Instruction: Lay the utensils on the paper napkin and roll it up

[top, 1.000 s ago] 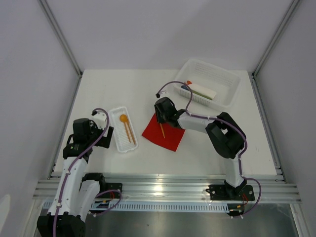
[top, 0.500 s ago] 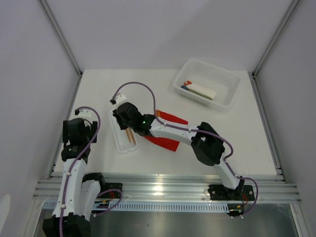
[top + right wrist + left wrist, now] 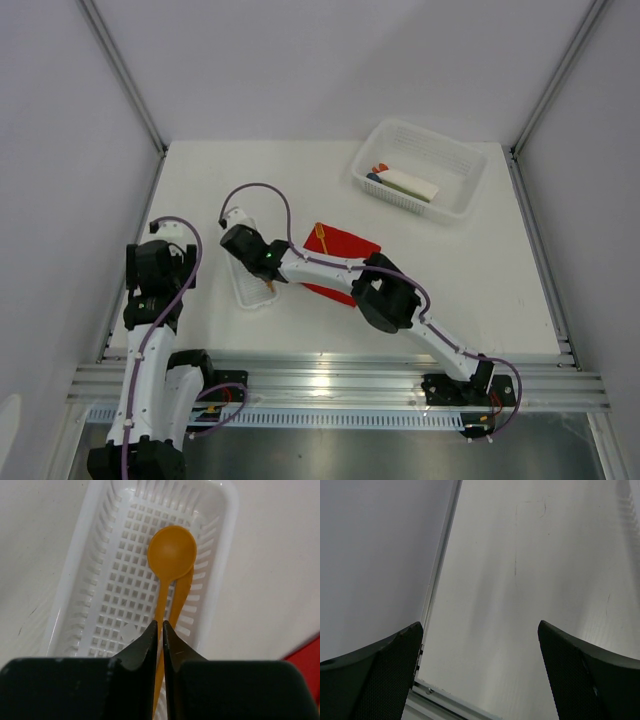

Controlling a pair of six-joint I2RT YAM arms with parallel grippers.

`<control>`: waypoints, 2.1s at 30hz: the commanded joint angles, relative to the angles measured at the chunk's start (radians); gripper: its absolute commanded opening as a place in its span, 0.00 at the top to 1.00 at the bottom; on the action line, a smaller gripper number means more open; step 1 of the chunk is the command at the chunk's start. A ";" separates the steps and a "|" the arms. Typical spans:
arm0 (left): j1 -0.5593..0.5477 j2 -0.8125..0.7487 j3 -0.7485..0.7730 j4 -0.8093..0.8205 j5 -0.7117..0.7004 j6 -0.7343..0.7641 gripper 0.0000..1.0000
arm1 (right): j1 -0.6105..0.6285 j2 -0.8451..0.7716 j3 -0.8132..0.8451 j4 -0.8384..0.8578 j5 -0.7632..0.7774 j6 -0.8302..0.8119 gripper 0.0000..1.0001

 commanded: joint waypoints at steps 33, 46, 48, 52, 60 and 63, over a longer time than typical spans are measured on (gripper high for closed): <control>0.008 -0.003 0.004 0.000 0.042 -0.018 0.00 | -0.023 0.027 0.045 -0.096 -0.112 0.103 0.78; 0.008 0.003 0.005 0.000 0.047 -0.016 0.00 | -0.005 0.084 0.061 -0.172 -0.060 0.096 0.77; 0.008 0.000 0.004 0.002 0.047 -0.016 0.00 | 0.000 0.090 0.061 -0.188 -0.057 0.106 0.77; 0.008 -0.001 0.002 0.003 0.053 -0.016 0.01 | 0.009 0.087 0.052 -0.198 -0.035 0.107 0.80; 0.007 -0.009 0.004 0.005 0.050 -0.015 0.00 | 0.012 0.093 0.050 -0.205 -0.026 0.116 0.92; 0.008 -0.012 0.001 0.005 0.051 -0.015 0.00 | 0.013 0.084 0.047 -0.199 -0.021 0.116 0.95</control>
